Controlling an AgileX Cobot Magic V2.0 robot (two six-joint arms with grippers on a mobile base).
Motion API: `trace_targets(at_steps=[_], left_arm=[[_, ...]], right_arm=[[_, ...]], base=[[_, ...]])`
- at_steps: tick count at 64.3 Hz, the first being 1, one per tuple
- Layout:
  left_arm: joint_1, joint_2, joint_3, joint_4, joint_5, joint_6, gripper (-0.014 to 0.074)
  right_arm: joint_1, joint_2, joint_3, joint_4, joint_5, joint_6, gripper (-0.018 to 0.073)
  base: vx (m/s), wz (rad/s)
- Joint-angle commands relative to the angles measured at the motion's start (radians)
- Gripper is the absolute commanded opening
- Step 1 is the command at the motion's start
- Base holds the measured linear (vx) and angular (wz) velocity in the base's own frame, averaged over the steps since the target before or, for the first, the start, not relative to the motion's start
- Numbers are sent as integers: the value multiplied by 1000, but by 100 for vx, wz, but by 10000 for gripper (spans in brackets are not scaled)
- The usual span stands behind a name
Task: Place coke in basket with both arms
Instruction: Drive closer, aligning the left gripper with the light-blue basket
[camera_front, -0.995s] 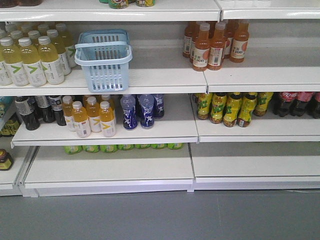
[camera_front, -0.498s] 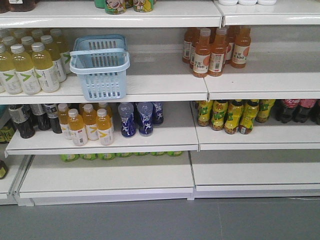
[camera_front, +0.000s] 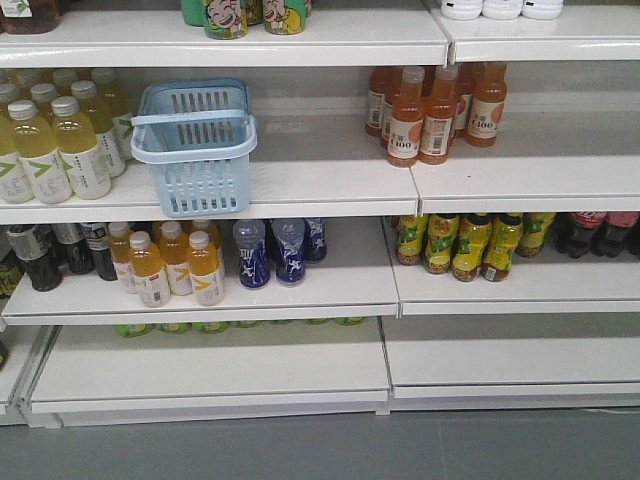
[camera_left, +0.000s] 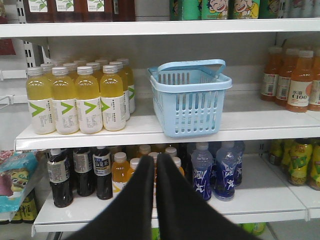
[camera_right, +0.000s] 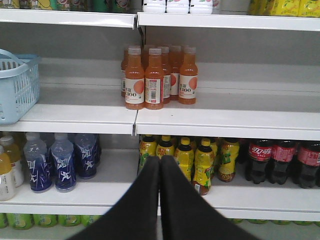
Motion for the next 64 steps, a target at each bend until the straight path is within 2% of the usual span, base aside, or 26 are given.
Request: trace_targets(at_steps=[1, 64], left_arm=[[-4, -19, -33, -3, -71, -11, -6], [-4, -19, -33, -3, -71, -11, -6]], right_arm=[[-5, -13, 8, -9, -71, -3, -10], [-5, -13, 8, -9, -71, -3, -10]], base=[[8, 0], [6, 1]])
